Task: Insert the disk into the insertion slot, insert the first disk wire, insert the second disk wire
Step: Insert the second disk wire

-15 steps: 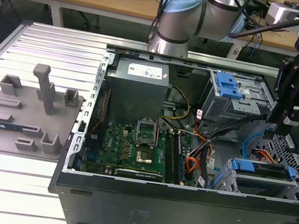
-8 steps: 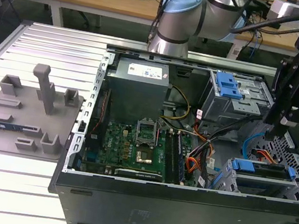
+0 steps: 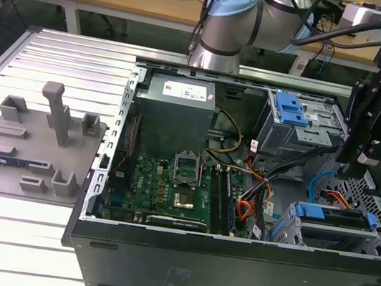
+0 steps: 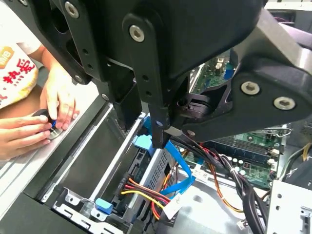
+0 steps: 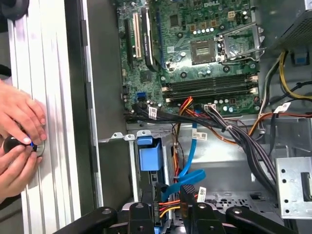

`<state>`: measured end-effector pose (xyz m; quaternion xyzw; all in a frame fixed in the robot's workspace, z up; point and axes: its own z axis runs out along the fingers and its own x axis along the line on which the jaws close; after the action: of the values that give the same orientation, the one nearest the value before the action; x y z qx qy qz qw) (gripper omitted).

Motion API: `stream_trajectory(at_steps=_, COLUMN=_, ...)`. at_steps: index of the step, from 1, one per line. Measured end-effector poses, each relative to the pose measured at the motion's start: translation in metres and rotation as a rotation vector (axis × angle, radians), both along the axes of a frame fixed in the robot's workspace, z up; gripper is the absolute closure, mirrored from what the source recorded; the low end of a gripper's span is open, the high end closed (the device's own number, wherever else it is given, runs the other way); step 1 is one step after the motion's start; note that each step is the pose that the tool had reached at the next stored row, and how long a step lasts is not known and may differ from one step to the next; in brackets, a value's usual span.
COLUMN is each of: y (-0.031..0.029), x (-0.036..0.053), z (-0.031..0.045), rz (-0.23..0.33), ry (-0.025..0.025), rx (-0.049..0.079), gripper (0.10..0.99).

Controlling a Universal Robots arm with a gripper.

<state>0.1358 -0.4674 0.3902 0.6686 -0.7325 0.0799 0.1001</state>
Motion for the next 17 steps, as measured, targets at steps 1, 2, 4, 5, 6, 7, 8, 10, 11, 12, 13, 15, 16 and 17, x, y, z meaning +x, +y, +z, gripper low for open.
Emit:
stream_trajectory(at_steps=1, y=0.0005, x=-0.0005, z=-0.0005, rz=0.002, ry=-0.0009, rx=-0.006, gripper=0.725)
stream_trajectory(at_steps=2, y=0.0014, x=-0.001, z=-0.0008, rz=0.003, ry=-0.002, rx=-0.014, gripper=0.725)
stream_trajectory(at_steps=4, y=0.0033, x=-0.0022, z=-0.0013, rz=0.006, ry=-0.0061, rx=-0.03, gripper=0.725)
stream_trajectory(at_steps=5, y=0.0042, x=-0.0028, z=-0.0015, rz=0.007, ry=-0.0088, rx=-0.038, gripper=0.725)
stream_trajectory(at_steps=6, y=0.0049, x=-0.0034, z=-0.0016, rz=0.008, ry=-0.0114, rx=-0.045, gripper=0.725)
stream_trajectory(at_steps=7, y=0.0059, x=-0.0042, z=-0.0018, rz=0.009, ry=-0.0154, rx=-0.06, gripper=0.725)
stream_trajectory(at_steps=8, y=0.0066, x=-0.0047, z=-0.0019, rz=0.011, ry=-0.0183, rx=-0.074, gripper=0.725)
stream_trajectory(at_steps=10, y=0.0081, x=-0.0055, z=-0.0021, rz=0.014, ry=-0.024, rx=-0.099, gripper=0.725)
stream_trajectory(at_steps=11, y=0.0091, x=-0.0066, z=-0.0026, rz=0.016, ry=-0.0265, rx=-0.11, gripper=0.725)
stream_trajectory(at_steps=12, y=0.0115, x=-0.0085, z=-0.0039, rz=0.017, ry=-0.0273, rx=-0.121, gripper=0.725)
stream_trajectory(at_steps=13, y=0.0134, x=-0.009, z=-0.0053, rz=0.019, ry=-0.0273, rx=-0.131, gripper=0.725)
stream_trajectory(at_steps=15, y=0.0151, x=-0.0092, z=-0.0081, rz=0.026, ry=-0.0278, rx=-0.147, gripper=0.725)
stream_trajectory(at_steps=16, y=0.016, x=-0.0094, z=-0.009, rz=0.033, ry=-0.0281, rx=-0.152, gripper=0.725)
stream_trajectory(at_steps=17, y=0.0172, x=-0.0095, z=-0.0094, rz=0.039, ry=-0.0286, rx=-0.154, gripper=0.725)
